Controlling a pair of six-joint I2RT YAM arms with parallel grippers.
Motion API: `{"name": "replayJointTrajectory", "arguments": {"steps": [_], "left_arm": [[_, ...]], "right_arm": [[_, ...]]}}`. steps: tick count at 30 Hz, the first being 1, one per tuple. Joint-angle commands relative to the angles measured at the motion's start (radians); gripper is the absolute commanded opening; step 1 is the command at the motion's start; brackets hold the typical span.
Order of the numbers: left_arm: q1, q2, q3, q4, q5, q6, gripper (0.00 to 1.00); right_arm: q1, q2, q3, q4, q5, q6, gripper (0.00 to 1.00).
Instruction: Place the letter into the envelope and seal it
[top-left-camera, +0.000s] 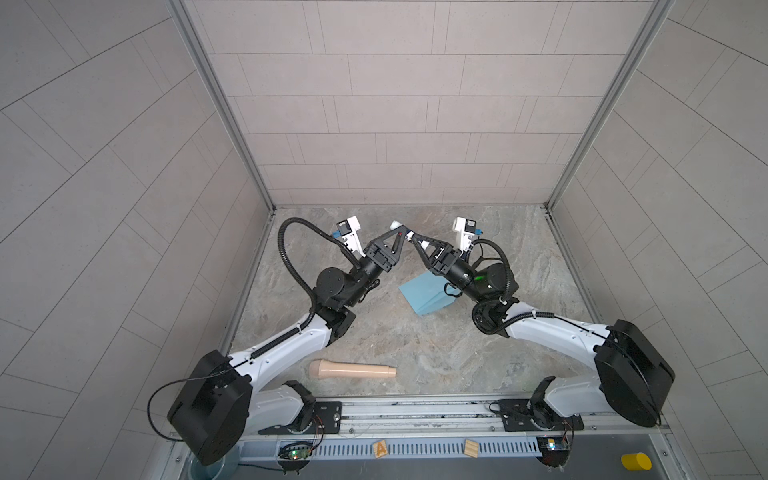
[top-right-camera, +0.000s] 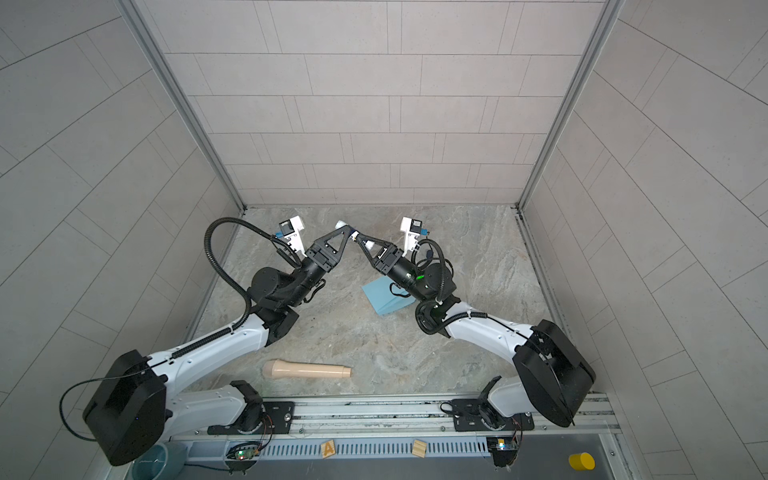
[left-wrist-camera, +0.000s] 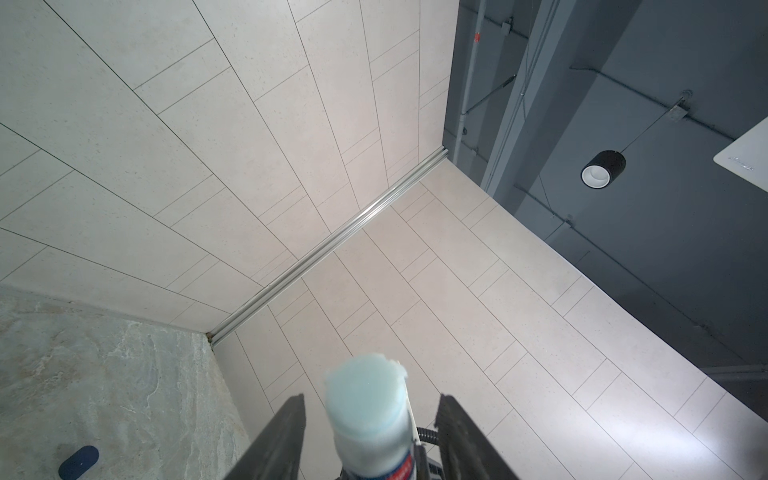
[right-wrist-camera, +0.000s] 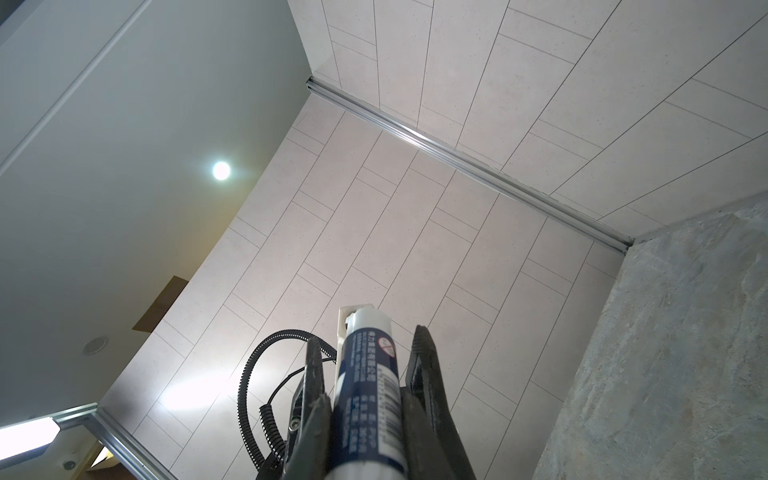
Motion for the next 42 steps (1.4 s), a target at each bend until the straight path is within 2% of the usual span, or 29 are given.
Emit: {"name": "replayJointTrajectory", "arguments": {"steps": [1, 18, 32, 34, 40, 42], "left_arm": [[-0.003, 0.002, 0.029, 0.064, -0.002, -0.002, 0.53], [-0.004, 0.015, 0.036, 0.051, 0.012, -0.009, 0.36], [-0.005, -0.012, 0.038, -0.019, 0.0, 0.03, 0.05], [-0.005, -0.02, 0.041, -0.046, 0.001, 0.044, 0.0], [-0.004, -0.075, 0.069, -0.227, 0.012, 0.138, 0.0], [-0.003, -0.107, 0.083, -0.33, 0.013, 0.199, 0.0]], "right_arm": [[0.01, 0.0, 0.033, 0.063, 0.014, 0.017, 0.0], [0.03, 0.013, 0.039, 0.069, 0.044, 0.02, 0.0], [0.037, 0.018, 0.04, 0.075, 0.044, 0.021, 0.0], [0.037, 0.019, 0.042, 0.074, 0.041, 0.016, 0.07], [0.038, -0.023, 0.042, 0.015, 0.032, -0.045, 0.31], [0.036, -0.057, 0.041, -0.04, 0.032, -0.083, 0.45]]}}
